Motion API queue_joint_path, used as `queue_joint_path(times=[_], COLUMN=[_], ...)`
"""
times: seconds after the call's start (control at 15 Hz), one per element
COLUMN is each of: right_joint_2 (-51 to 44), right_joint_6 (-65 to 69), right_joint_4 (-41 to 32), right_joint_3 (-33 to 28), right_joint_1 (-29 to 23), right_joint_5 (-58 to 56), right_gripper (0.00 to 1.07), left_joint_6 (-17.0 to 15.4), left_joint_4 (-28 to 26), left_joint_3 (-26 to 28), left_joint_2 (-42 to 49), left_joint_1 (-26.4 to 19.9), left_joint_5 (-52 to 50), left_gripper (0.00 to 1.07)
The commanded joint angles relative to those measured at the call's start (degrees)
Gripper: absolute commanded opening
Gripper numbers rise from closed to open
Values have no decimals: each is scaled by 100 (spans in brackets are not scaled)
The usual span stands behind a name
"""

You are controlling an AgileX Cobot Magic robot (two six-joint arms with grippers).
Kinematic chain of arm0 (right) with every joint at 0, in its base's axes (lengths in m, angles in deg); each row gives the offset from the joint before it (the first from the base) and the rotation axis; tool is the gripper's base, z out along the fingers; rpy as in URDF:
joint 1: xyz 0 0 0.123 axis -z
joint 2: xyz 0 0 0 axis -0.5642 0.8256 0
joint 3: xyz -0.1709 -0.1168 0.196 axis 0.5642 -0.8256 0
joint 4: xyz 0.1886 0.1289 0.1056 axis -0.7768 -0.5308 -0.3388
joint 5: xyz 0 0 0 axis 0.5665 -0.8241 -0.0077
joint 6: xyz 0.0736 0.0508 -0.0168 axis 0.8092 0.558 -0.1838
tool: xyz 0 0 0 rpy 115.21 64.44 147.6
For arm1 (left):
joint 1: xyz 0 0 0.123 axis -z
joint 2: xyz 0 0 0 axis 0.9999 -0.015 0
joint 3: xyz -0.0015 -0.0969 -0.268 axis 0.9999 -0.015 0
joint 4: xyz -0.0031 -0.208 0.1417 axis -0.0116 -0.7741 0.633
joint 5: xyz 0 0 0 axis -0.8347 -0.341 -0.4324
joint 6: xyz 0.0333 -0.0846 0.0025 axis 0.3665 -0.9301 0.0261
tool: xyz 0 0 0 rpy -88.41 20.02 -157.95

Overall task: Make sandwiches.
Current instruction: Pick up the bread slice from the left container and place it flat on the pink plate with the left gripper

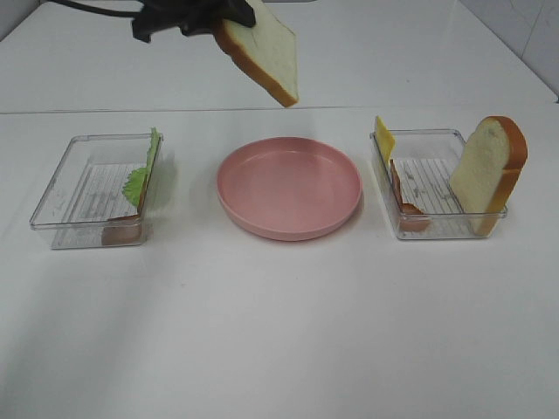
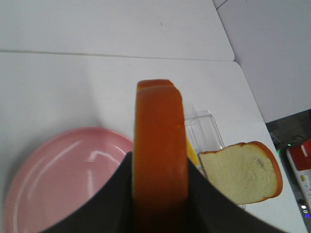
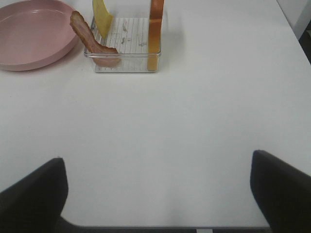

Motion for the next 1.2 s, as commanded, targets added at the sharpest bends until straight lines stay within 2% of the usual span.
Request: queue_joint_path(times=[0.07, 0.2, 0.47, 1.0, 1.2], right_joint_2=[-172, -172, -172, -172, -172], right_joint_6=[-23, -23, -23, -23, -23], right_joint_4=[34, 34, 34, 34, 34], right_joint_3=[-23, -23, -23, -23, -23], right_joint_1=[23, 23, 23, 23, 23], right_joint_5=[29, 29, 29, 29, 29], right_gripper=[99, 99, 99, 99, 99], left_joint_6=[206, 430, 424, -17, -46], left_joint_4=[-647, -1129, -1558, -1530, -1501], left_joint_3=[17, 52, 115, 126, 126], left_joint_2=[-269, -642, -1083, -1673, -1742], left_joint_1=[155, 304, 304, 304, 304], left_joint_5=[-109, -109, -23, 229, 57], left_gripper=[0, 0, 0, 0, 0])
